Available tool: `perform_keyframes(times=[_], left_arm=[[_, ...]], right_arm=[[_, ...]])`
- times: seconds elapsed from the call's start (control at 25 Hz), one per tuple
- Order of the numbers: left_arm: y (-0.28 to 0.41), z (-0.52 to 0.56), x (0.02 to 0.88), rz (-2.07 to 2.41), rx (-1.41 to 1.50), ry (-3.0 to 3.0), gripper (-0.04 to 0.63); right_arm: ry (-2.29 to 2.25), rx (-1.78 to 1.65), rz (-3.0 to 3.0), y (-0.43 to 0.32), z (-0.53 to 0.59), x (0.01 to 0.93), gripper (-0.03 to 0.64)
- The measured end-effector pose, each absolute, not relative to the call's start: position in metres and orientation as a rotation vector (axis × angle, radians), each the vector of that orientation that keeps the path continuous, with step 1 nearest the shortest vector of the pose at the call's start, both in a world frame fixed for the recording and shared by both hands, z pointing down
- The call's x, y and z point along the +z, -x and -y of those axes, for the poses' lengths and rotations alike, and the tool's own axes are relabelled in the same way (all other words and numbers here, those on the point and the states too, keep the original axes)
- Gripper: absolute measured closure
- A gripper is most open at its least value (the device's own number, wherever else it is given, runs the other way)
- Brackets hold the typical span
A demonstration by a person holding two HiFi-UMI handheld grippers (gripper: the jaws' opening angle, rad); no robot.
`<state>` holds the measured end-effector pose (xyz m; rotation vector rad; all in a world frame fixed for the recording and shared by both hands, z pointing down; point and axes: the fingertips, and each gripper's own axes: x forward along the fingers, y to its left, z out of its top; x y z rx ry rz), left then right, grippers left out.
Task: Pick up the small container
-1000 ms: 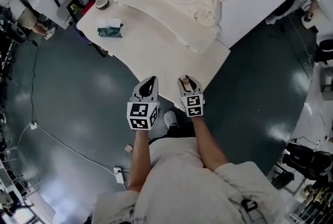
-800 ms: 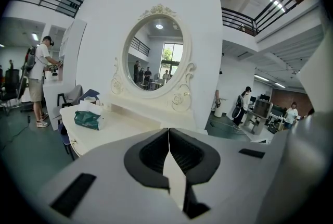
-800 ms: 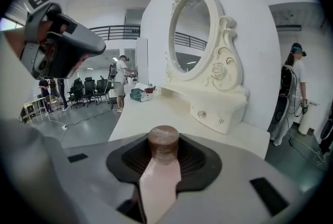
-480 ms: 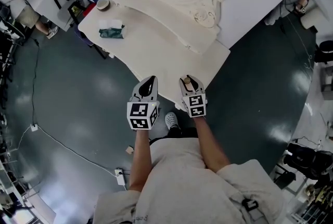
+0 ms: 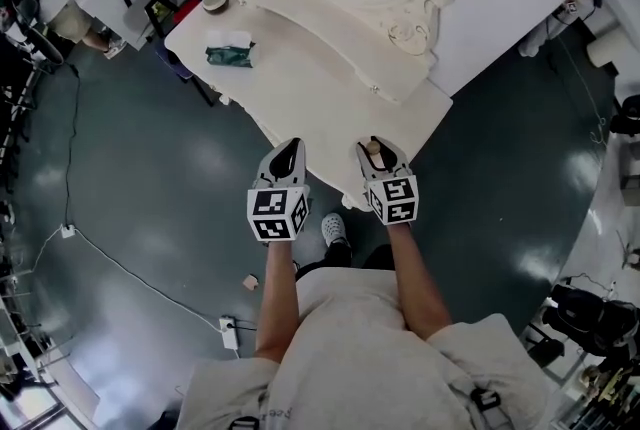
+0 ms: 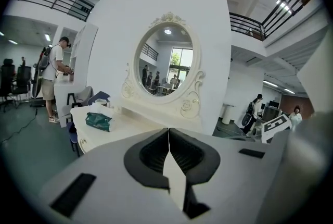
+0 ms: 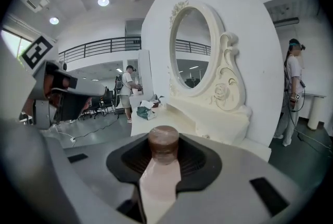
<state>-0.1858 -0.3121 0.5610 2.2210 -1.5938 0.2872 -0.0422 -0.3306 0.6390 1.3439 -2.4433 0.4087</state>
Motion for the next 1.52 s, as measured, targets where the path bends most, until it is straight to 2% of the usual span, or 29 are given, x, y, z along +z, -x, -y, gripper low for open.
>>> perform_keyframes(times=[0.84,1.52], left_arm=[[0.121,0.286,0.508,1.684,0.235,-2.237,0.568],[0.09,0.242,0.506,1.774,0.23,-2.168,0.568]], right_arm=[[-1.105,0.358,2.61,-0.005,0.316,0.523,0.479],[-0.962,0.283,2.648,-0.029,0.277,0.519,0.477]])
